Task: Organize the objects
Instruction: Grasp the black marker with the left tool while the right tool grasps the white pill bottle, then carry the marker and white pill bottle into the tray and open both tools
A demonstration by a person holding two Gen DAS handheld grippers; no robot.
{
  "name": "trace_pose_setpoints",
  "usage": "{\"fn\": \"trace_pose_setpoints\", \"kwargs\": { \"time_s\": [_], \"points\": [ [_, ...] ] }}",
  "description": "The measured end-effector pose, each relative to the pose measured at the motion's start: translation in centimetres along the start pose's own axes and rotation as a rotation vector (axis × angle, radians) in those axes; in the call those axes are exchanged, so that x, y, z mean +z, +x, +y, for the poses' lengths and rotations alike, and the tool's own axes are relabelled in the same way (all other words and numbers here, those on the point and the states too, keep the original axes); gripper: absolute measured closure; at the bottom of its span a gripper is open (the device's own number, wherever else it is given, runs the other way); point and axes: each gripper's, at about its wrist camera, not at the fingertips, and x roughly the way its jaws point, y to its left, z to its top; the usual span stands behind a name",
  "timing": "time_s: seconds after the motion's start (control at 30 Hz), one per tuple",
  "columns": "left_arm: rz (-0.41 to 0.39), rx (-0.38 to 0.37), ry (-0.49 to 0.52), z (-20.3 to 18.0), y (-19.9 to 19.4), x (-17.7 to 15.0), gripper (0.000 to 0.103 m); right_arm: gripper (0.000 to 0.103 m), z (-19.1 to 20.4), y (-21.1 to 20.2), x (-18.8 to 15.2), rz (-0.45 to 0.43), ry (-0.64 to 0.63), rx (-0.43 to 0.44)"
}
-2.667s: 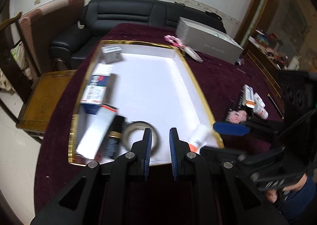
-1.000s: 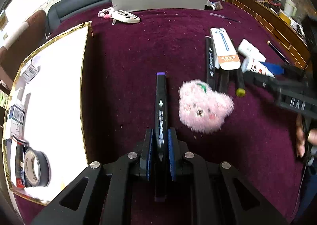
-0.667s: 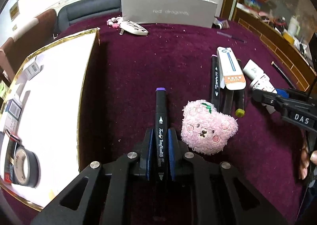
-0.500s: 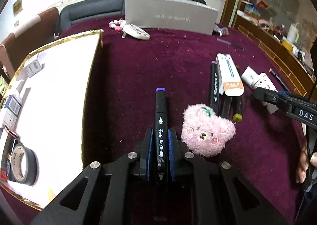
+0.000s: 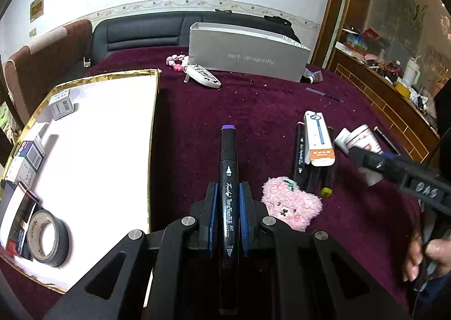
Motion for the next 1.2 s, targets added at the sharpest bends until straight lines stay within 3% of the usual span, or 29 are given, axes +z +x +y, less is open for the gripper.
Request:
{"fn": "trace_pose_setpoints", "kwargs": {
  "time_s": [0.3, 0.5, 0.7, 0.83, 0.97, 1.2],
  "points": [
    [-0.040, -0.041, -0.060, 2.5, -4.0, -0.6, 0.092, 0.070, 1.5, 0.0, -0.4, 0.002, 0.008, 0.030],
    [-0.078, -0.029, -0.104, 5.6, -7.0, -1.1, 0.091, 0.070, 6.7, -0.4, -0.6, 0.007, -0.045, 0.075],
    [-0.126, 0.012, -0.211, 11.1, -9.4, -1.4, 0.091, 0.069, 12.3, 0.2, 0.2, 0.033, -0.082, 0.170],
    [-0.098, 0.003, -0.302, 14.5, -8.6, -2.0, 0.091, 0.069, 15.3, 1.9, 1.0, 0.085, -0.105, 0.210],
    [-0.060, -0.020, -0.340, 15.5, -6.9, -2.2, 0.091, 0.069, 18.0, 4.1, 1.8, 0.122, -0.109, 0.224],
    [-0.023, -0.023, -0.376, 15.8, -4.7, -0.4, 0.091, 0.069, 19.5, 8.4, 3.4, 0.164, -0.046, 0.162]
  ]
}}
